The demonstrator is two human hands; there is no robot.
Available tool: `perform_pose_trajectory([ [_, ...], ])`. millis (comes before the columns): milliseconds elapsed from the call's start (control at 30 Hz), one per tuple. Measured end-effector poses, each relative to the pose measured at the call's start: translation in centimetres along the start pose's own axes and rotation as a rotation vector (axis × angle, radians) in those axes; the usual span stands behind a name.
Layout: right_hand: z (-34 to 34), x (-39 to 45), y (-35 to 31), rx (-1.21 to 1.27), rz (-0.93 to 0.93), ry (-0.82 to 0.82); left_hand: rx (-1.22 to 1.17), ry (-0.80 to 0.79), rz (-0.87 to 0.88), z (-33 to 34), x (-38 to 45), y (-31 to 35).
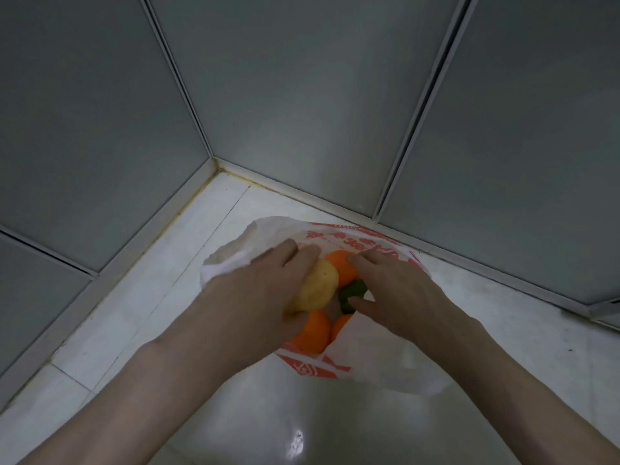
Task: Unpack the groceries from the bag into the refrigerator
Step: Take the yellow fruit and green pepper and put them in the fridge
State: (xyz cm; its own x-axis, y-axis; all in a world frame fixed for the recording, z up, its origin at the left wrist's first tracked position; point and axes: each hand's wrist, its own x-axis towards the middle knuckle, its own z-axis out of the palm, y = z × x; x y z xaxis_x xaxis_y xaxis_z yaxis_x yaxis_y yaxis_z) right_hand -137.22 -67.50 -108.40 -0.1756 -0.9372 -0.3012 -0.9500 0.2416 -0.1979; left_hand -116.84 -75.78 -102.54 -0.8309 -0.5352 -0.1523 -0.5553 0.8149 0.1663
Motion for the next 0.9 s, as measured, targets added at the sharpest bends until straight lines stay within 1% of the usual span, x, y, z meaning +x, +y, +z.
perform_pose_trajectory([
  [33, 0.2, 0.1, 0.2, -0.016, 0.007, -0.002, 0.021, 0.029, -0.006, -0.9, -0.1, 0.1],
  [100, 0.5, 0.6, 0.5, -0.052, 0.012, -0.014, -0.015, 0.164, 0.023, -1.7, 0.1, -0.2],
  [133, 0.6, 0.9, 0.6, -0.075, 0.012, -0.024, -0.039, 0.244, 0.013, -1.9, 0.3, -0.5],
  [200, 1.0, 1.4, 0.6, -0.124, 0.012, -0.048, -0.039, 0.313, -0.040, -0.9, 0.6, -1.3],
  [300, 1.5, 1.8, 0.9, -0.208, 0.021, -0.100, -0.013, 0.336, -0.081, -0.8, 1.4, -1.0],
  [400, 1.5, 1.6, 2.0, -0.318, 0.038, -0.149, 0.033, 0.364, -0.086, -0.4, 2.5, -1.0],
  [500, 1.7, 1.4, 2.9, -0.286, 0.084, -0.194, -0.004, 0.361, -0.094, -0.2, 3.1, -0.9],
  [600, 1.9, 1.9, 2.7, -0.199, 0.070, -0.111, -0.046, 0.361, -0.086, 0.4, 3.5, -0.7],
  [667, 2.0, 2.7, 2.0, -0.208, 0.037, -0.036, -0.066, 0.347, -0.096, 0.6, 3.6, -0.6],
  [733, 2.5, 3.6, 1.6, -0.242, 0.001, -0.012, -0.044, 0.374, -0.084, 1.1, 3.8, -0.5],
  [800, 3.0, 4.4, 1.5, -0.285, 0.003, -0.058, -0.064, 0.407, -0.068, 1.4, 4.0, -0.3],
  [900, 3.5, 5.1, 1.4, -0.264, 0.096, -0.170, -0.076, 0.424, -0.081, 1.7, 4.1, -0.1],
])
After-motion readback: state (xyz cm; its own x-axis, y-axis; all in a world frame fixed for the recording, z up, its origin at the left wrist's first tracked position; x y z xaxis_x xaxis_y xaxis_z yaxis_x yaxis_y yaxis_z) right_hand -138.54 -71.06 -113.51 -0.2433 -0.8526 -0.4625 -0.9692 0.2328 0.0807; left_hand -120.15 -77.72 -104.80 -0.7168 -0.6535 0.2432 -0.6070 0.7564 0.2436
